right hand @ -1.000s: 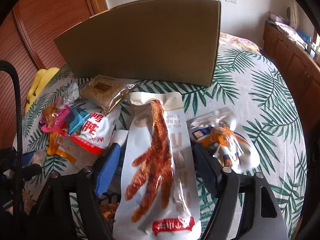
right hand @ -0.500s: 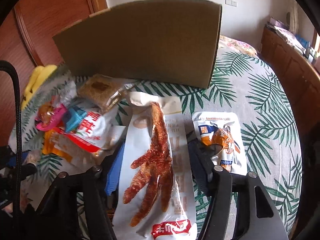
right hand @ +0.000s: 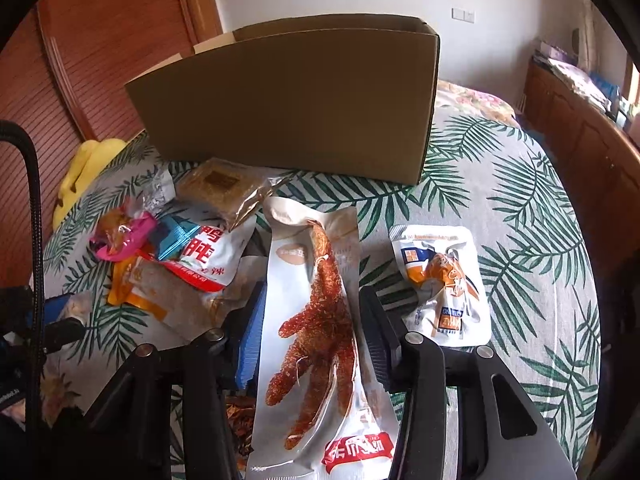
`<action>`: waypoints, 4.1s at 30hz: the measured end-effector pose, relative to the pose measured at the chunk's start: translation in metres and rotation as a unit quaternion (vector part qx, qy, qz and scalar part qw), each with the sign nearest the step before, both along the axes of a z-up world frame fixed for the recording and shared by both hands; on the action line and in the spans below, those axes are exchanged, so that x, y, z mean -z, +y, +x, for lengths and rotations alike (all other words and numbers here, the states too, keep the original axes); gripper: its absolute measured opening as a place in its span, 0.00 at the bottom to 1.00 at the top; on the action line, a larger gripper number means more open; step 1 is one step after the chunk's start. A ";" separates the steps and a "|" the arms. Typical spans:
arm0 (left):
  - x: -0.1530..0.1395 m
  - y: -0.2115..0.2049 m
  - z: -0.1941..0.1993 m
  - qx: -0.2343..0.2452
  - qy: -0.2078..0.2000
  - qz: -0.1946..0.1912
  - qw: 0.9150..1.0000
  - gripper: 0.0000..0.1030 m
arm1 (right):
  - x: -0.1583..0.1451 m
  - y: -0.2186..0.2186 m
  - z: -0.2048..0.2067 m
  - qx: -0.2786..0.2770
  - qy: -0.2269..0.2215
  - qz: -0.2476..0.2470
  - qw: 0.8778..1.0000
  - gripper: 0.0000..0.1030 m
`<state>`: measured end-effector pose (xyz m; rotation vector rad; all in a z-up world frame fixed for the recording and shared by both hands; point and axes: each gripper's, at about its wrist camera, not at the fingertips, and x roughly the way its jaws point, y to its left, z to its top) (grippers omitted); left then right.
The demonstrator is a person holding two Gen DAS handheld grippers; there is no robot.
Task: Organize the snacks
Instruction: 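Lift the white bar with the left gripper while the right gripper lifts the chicken-feet pouch, then release the white bar into the box with the left gripper while the right gripper drops the pouch in, then move both grippers back to the snack pile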
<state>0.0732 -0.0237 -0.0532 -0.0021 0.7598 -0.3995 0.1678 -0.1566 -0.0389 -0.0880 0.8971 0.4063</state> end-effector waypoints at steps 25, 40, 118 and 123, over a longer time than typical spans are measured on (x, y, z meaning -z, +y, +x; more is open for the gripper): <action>-0.075 0.009 0.041 -0.010 -0.067 0.011 0.998 0.19 | -0.092 0.007 -0.019 -0.033 -0.095 0.026 0.995 0.45; -0.130 0.007 0.130 -0.006 -0.111 0.059 0.992 0.19 | -0.145 0.032 0.057 -0.062 -0.135 0.041 0.988 0.45; -0.031 0.053 0.088 -0.036 -0.042 0.029 0.998 0.63 | -0.051 0.001 -0.027 -0.008 -0.090 0.044 0.995 0.68; -0.015 0.052 0.084 -0.043 -0.025 0.029 0.998 0.63 | -0.029 -0.003 -0.047 -0.004 -0.078 0.031 0.996 0.68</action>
